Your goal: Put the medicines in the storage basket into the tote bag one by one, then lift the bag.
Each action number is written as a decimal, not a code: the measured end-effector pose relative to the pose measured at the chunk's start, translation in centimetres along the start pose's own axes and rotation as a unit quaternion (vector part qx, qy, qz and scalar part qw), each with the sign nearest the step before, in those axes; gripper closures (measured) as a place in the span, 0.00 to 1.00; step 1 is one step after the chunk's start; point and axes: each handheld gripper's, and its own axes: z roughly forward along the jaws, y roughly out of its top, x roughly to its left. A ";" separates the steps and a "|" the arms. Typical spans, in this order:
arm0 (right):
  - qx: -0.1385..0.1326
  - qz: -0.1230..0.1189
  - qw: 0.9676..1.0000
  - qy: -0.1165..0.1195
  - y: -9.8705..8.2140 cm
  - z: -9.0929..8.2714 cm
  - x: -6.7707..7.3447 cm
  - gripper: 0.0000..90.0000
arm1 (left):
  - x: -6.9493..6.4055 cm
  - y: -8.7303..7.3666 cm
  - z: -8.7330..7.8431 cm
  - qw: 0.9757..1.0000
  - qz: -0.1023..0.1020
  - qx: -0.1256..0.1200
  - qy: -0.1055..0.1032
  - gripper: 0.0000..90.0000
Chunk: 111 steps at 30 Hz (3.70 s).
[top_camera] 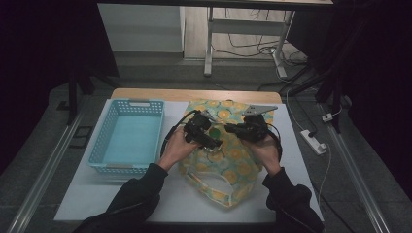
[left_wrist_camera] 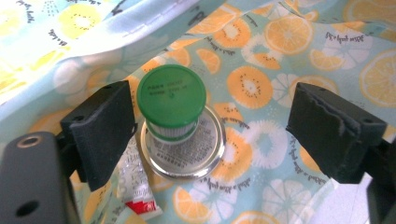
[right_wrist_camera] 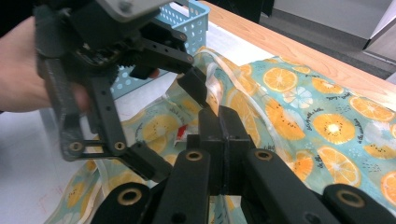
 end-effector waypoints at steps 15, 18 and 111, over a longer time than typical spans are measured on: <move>0.002 -0.001 1.000 0.002 0.0 0.1 0.1 1.00 | -1.1 -2.8 -1.8 0.998 -0.004 -0.046 -0.049 0.01; 0.003 0.000 1.000 0.003 -0.1 0.2 0.1 1.00 | -1.4 -3.6 -2.2 0.998 -0.004 -0.052 -0.045 0.00; 0.011 -0.002 1.000 0.006 -0.3 0.3 0.1 1.00 | -4.3 -8.7 2.2 0.997 0.017 0.071 -0.016 0.99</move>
